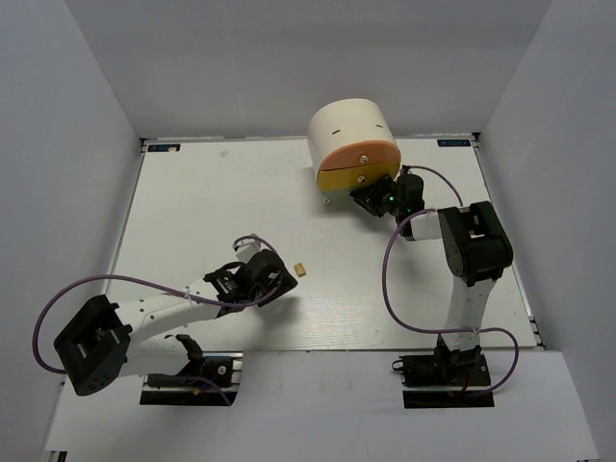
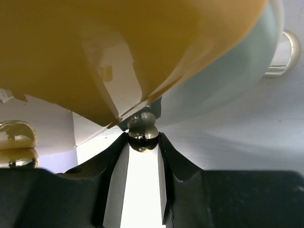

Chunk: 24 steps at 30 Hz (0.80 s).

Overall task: Sort the stationery into containers
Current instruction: Open the drawer in the storage box.

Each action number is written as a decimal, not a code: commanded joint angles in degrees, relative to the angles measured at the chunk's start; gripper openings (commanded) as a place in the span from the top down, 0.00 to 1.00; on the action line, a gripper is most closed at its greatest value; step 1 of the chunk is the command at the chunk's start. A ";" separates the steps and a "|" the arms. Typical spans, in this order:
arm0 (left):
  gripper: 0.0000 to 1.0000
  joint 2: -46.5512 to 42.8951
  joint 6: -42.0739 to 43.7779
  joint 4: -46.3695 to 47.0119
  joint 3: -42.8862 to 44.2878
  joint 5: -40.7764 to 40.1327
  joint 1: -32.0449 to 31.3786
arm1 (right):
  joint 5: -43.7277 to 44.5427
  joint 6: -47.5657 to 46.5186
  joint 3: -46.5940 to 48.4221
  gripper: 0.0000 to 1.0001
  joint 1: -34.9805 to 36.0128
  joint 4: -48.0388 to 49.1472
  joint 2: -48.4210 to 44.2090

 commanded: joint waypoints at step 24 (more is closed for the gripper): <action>0.29 0.50 1.41 2.46 1.90 0.67 -0.26 | -3.30 -0.98 -17.09 0.88 -0.18 4.75 -12.04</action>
